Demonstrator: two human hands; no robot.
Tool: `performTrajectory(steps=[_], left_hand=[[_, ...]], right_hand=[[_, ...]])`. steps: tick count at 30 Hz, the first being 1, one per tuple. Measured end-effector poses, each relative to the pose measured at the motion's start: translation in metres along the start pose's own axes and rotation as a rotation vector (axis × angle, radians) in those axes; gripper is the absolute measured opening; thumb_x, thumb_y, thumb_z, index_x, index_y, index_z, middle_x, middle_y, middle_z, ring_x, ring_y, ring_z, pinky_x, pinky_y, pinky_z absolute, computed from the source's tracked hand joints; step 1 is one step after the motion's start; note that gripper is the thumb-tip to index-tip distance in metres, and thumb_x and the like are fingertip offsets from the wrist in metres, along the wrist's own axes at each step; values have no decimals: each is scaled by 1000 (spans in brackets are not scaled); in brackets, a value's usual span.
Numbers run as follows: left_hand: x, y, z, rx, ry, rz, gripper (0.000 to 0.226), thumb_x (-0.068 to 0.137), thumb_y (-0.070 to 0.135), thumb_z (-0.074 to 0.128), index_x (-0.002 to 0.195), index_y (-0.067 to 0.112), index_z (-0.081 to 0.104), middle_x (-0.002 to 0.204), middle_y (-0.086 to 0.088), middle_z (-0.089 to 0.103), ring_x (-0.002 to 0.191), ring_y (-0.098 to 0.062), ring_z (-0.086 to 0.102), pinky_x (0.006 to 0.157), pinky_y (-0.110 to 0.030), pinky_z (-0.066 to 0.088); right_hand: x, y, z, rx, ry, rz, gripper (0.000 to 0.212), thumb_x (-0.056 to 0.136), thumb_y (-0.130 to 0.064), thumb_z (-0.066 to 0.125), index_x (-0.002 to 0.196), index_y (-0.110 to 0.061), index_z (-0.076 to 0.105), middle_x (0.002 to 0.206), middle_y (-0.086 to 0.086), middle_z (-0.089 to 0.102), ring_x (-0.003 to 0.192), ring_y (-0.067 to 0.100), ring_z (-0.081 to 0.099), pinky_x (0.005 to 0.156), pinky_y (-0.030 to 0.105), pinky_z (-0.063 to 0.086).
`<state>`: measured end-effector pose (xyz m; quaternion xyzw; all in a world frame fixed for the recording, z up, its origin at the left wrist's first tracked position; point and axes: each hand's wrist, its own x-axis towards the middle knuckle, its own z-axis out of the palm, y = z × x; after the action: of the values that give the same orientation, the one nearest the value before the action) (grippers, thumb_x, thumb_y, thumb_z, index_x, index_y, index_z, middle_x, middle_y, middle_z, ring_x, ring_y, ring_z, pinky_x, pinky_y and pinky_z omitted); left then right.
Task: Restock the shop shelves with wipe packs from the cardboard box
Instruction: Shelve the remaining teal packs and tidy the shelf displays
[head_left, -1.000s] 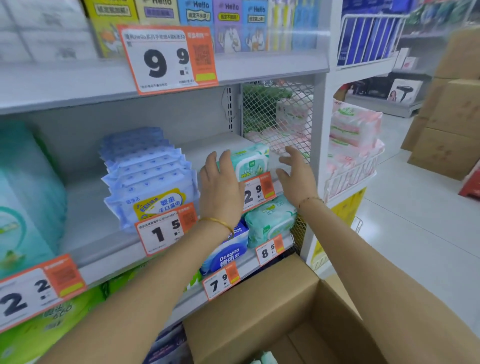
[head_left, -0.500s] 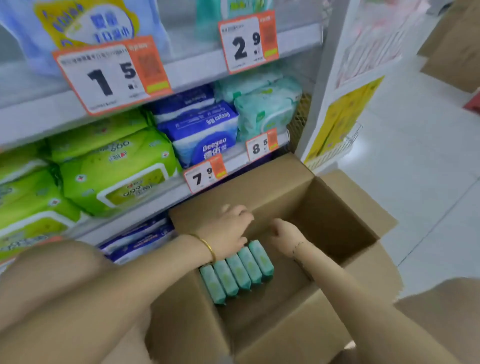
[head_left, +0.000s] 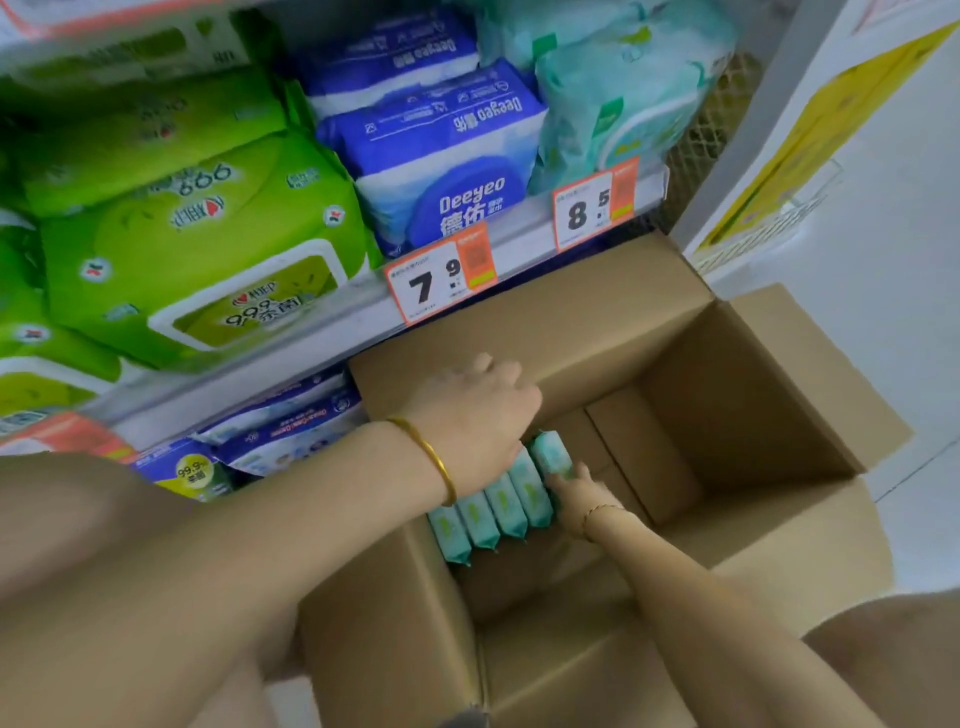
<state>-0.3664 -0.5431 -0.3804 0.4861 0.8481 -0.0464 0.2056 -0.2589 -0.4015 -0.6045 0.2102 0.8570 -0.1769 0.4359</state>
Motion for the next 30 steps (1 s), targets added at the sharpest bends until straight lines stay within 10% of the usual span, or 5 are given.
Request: performTrajectory(steps=[8, 15, 23, 30], left_hand=[[6, -1, 6, 7, -12, -1, 30, 95, 32, 44, 121, 17, 44, 125, -4, 43, 115, -23, 41, 83, -34, 43], [5, 3, 2, -68, -62, 42, 41, 92, 37, 50, 127, 17, 43, 129, -4, 44, 118, -23, 43, 92, -40, 47], [-23, 34, 5, -360, 226, 33, 54, 79, 35, 68, 120, 23, 37, 114, 0, 57, 98, -17, 57, 72, -27, 47], [-50, 10, -54, -1503, 263, -228, 27, 84, 4, 64, 105, 11, 49, 105, -9, 62, 80, -13, 65, 60, -27, 60]], right_hand=[[5, 4, 1, 195, 130, 61, 39, 86, -35, 50, 125, -33, 49, 126, 8, 34, 103, 30, 50, 90, 40, 51], [-69, -3, -82, 1052, -25, 288, 37, 93, -43, 48, 105, -9, 58, 112, 17, 57, 92, 31, 62, 82, 41, 53], [-200, -16, -139, 1352, -172, -125, 52, 95, -58, 28, 112, -21, 59, 105, 18, 61, 98, 31, 61, 85, 43, 52], [-245, -14, -184, 1240, 400, -259, 40, 94, -37, 49, 130, -19, 48, 77, 8, 59, 73, 22, 62, 66, 35, 56]])
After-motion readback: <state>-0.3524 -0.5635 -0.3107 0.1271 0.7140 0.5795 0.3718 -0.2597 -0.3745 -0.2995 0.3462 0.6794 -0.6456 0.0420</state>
